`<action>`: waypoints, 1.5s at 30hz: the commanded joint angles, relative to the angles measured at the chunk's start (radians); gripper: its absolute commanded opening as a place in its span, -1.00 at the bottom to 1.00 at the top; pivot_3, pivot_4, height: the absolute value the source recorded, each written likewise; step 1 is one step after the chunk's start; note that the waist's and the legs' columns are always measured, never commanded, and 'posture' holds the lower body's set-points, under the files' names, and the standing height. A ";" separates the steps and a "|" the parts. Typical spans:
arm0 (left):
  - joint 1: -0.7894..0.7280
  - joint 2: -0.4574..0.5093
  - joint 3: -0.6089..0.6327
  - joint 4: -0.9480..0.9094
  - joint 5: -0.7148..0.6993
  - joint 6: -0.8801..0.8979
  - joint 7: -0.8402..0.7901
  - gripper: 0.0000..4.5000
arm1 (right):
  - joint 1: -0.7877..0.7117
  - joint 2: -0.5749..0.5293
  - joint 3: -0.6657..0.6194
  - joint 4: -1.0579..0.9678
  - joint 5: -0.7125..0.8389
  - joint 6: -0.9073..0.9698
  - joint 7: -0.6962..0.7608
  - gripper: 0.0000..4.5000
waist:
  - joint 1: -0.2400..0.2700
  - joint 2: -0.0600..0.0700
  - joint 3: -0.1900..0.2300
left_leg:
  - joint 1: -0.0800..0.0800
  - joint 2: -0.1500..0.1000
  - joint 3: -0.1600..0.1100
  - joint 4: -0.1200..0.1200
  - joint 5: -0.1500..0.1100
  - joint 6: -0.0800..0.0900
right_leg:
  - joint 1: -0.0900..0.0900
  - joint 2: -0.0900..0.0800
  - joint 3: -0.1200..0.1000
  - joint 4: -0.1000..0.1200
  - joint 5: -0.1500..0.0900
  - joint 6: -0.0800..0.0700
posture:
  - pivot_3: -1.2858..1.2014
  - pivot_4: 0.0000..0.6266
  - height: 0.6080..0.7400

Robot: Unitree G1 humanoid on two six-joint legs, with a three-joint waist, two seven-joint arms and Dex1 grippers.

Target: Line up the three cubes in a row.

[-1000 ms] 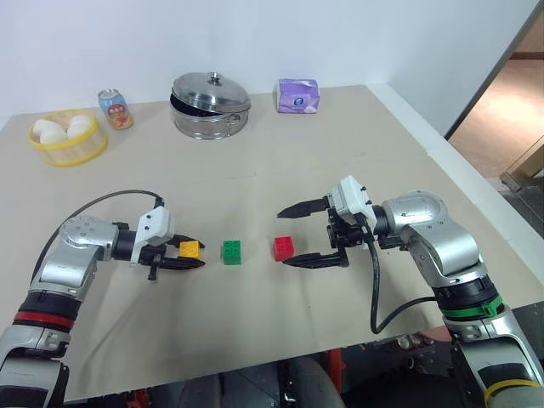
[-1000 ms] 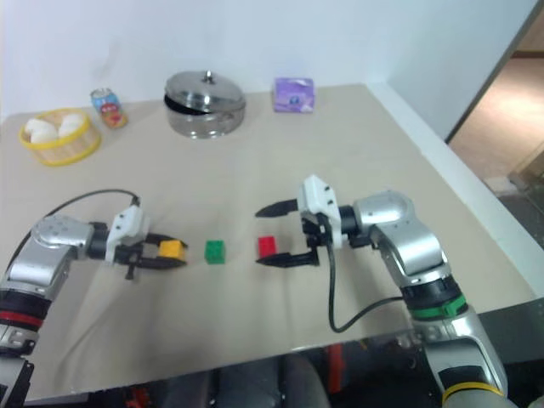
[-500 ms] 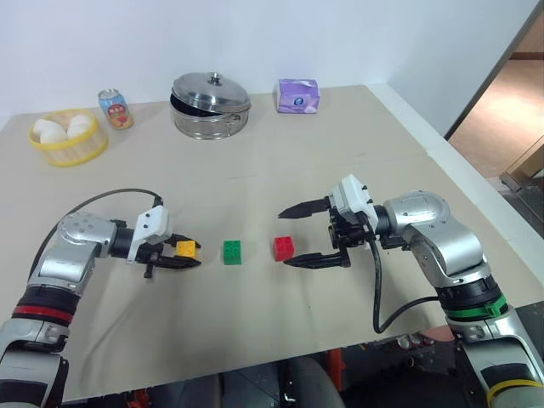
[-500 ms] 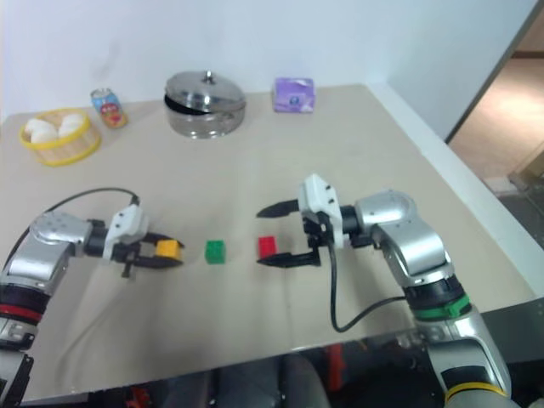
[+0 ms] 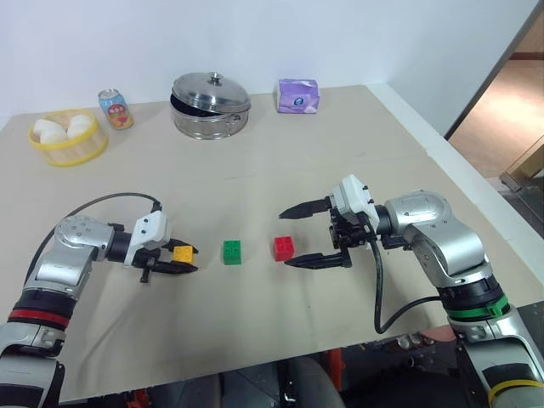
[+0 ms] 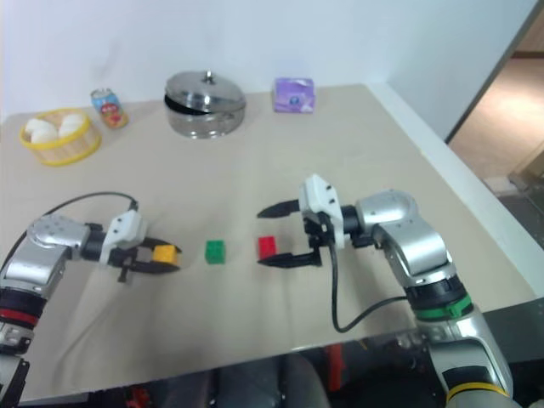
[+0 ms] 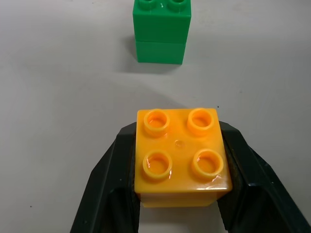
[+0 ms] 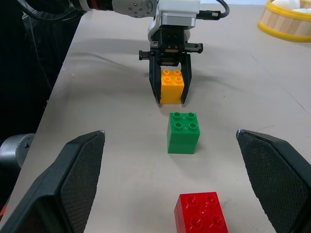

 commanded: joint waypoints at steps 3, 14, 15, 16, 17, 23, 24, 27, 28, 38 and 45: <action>-0.005 0.021 0.018 0.012 0.009 -0.026 0.005 -0.39 | -0.004 -0.011 -0.034 -0.044 0.018 -0.001 -0.002 1.00 | 0.000 0.000 0.000 | 0.000 0.000 0.000 0.000 0.000 0.000 | 0.000 0.000 0.000 0.000 0.000 0.000 | 0.03 -0.52 1.00; -0.017 0.039 0.053 0.031 -0.004 -0.007 0.033 0.65 | 0.005 -0.013 -0.034 -0.059 0.019 0.006 -0.006 1.00 | 0.000 0.000 0.000 | 0.001 0.000 0.000 0.000 0.000 0.000 | 0.000 0.000 0.000 0.001 0.000 0.000 | 0.03 -0.52 1.00; -0.014 0.042 0.058 0.024 -0.010 0.000 0.034 0.81 | 0.006 -0.013 -0.035 -0.060 0.018 0.006 -0.006 1.00 | 0.000 0.000 0.000 | 0.001 0.000 0.000 0.000 0.000 0.000 | 0.000 0.000 0.000 0.001 0.000 0.000 | 0.03 -0.52 1.00; 0.001 0.053 0.072 -0.009 -0.026 0.022 0.037 0.93 | 0.007 -0.013 -0.035 -0.060 0.018 0.006 -0.007 1.00 | 0.000 0.000 0.000 | 0.001 0.000 0.000 0.000 0.000 0.000 | 0.000 0.000 0.000 0.001 0.000 0.000 | 0.03 -0.52 1.00; 0.017 0.064 0.087 -0.044 -0.043 0.046 0.041 0.99 | 0.006 -0.012 -0.035 -0.060 0.018 0.006 -0.007 1.00 | -0.001 0.000 0.000 | 0.001 0.000 0.000 0.000 0.000 0.000 | 0.000 0.000 0.000 0.001 0.000 0.000 | 0.03 -0.52 1.00; 0.154 0.148 0.207 -0.332 -0.170 0.277 0.103 0.99 | 0.004 -0.007 -0.039 -0.061 0.026 0.012 -0.013 1.00 | -0.002 0.000 0.000 | 0.001 0.001 0.000 -0.001 0.000 0.000 | 0.000 0.000 0.000 0.001 -0.001 -0.001 | 0.03 -0.52 1.00; 0.180 0.159 0.237 -0.386 -0.199 0.327 0.127 0.99 | 0.003 -0.006 -0.042 -0.061 0.029 0.015 -0.016 1.00 | -0.002 0.000 0.000 | 0.001 0.001 0.000 -0.001 0.000 0.000 | 0.000 0.000 0.000 0.001 -0.001 -0.001 | 0.03 -0.52 1.00; 0.264 0.154 0.350 -0.562 -0.308 0.480 0.236 0.99 | 0.002 -0.002 -0.060 -0.061 0.048 0.031 -0.034 1.00 | -0.002 0.000 0.000 | 0.001 0.001 0.000 -0.001 0.000 0.000 | 0.000 0.000 0.000 0.001 -0.001 -0.001 | 0.03 -0.52 1.00; 0.288 0.141 0.384 -0.615 -0.343 0.527 0.280 0.99 | 0.002 -0.002 -0.066 -0.061 0.054 0.035 -0.039 1.00 | -0.002 0.000 0.000 | 0.001 0.001 0.000 -0.001 0.000 0.000 | 0.000 0.000 0.000 0.001 -0.001 -0.001 | 0.03 -0.52 1.00; 0.483 -0.173 0.495 -0.947 -0.358 0.591 0.815 0.99 | 0.109 -0.115 -0.270 -0.083 0.042 0.078 -0.205 1.00 | 0.003 -0.001 0.000 | 0.002 0.001 0.001 0.001 0.000 0.000 | 0.002 0.000 0.001 0.001 0.000 0.000 | 0.03 -0.52 1.00; 0.630 -0.220 0.298 -1.080 -0.220 0.529 0.896 0.99 | 0.325 -0.132 -0.379 -0.228 0.078 0.108 -0.299 1.00 | 0.004 -0.002 0.000 | 0.002 0.001 0.002 0.002 0.000 0.000 | 0.002 0.000 0.002 0.001 0.000 0.000 | 0.03 -0.52 1.00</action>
